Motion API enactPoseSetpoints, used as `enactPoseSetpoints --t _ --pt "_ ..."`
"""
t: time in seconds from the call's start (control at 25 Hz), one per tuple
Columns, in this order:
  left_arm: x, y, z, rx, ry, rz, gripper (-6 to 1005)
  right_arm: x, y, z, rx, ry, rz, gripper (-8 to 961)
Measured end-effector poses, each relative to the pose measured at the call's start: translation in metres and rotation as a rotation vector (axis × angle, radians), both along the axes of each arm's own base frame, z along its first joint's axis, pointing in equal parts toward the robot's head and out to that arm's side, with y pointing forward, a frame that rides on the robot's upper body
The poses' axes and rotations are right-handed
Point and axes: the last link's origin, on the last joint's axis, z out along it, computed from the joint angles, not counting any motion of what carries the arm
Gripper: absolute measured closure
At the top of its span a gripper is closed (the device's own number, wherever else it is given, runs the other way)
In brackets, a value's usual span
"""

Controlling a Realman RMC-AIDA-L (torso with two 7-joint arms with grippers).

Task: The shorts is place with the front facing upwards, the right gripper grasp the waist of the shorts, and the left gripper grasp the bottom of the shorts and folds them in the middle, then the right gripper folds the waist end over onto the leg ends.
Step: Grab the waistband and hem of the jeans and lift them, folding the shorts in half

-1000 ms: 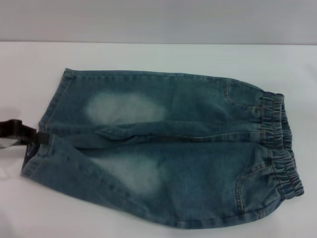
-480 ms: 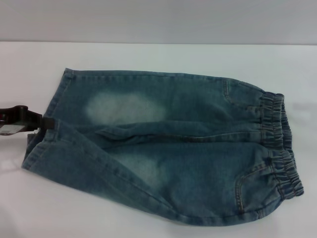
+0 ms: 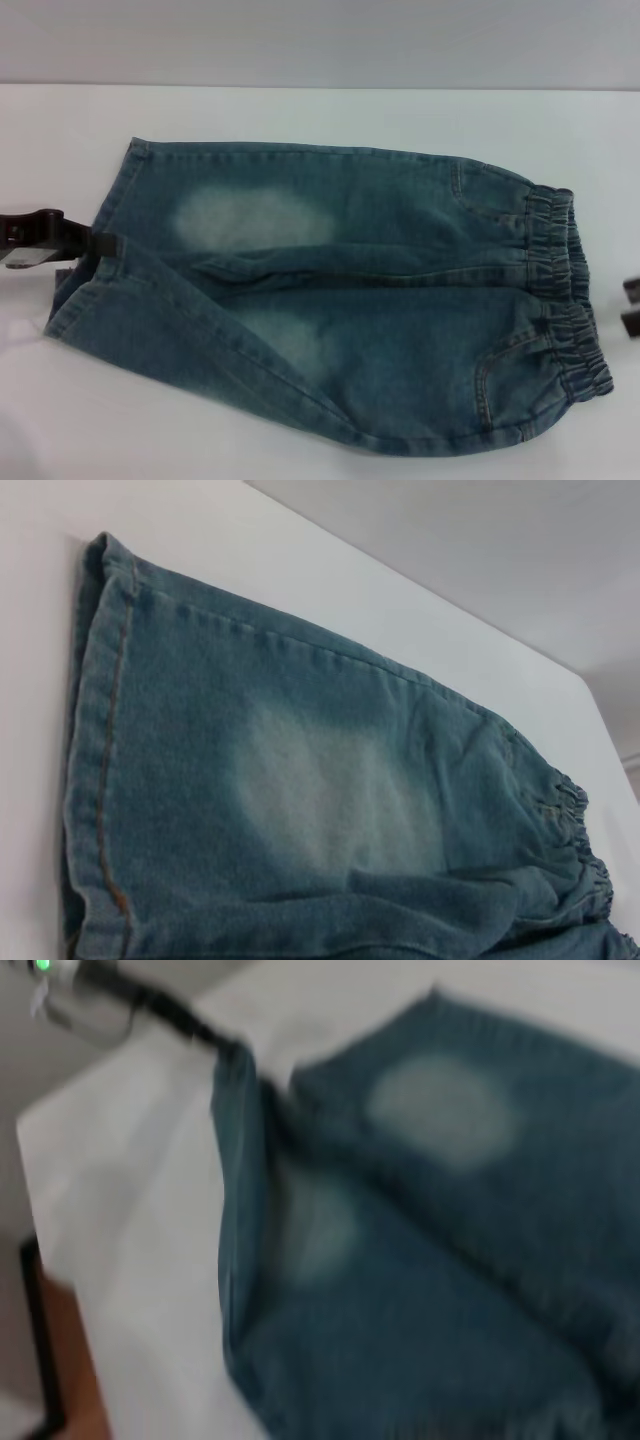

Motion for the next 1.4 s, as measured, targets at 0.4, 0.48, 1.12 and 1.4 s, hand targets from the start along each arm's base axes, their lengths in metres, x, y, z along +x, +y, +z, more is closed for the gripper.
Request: enactPoseSetpoints --t 0.4,0.48,1.12,1.4 --pt "0.003 0.001 -0.004 -0.008 -0.002 -0.01 994 0.009 0.003 -0.025 -0.115 -0.215 -0.039 441" --pt "0.004 0.002 -0.004 -0.008 -0.002 -0.012 994 0.01 0.004 -0.025 -0.114 -0.232 -0.042 442" --pt "0.004 0.003 -0.006 -0.001 0.003 -0.011 993 0.018 0.014 -0.052 -0.125 -0.353 -0.049 440" --pt "0.005 0.006 -0.006 0.007 0.009 -0.017 993 0.015 0.019 -0.06 -0.134 -0.351 -0.039 441"
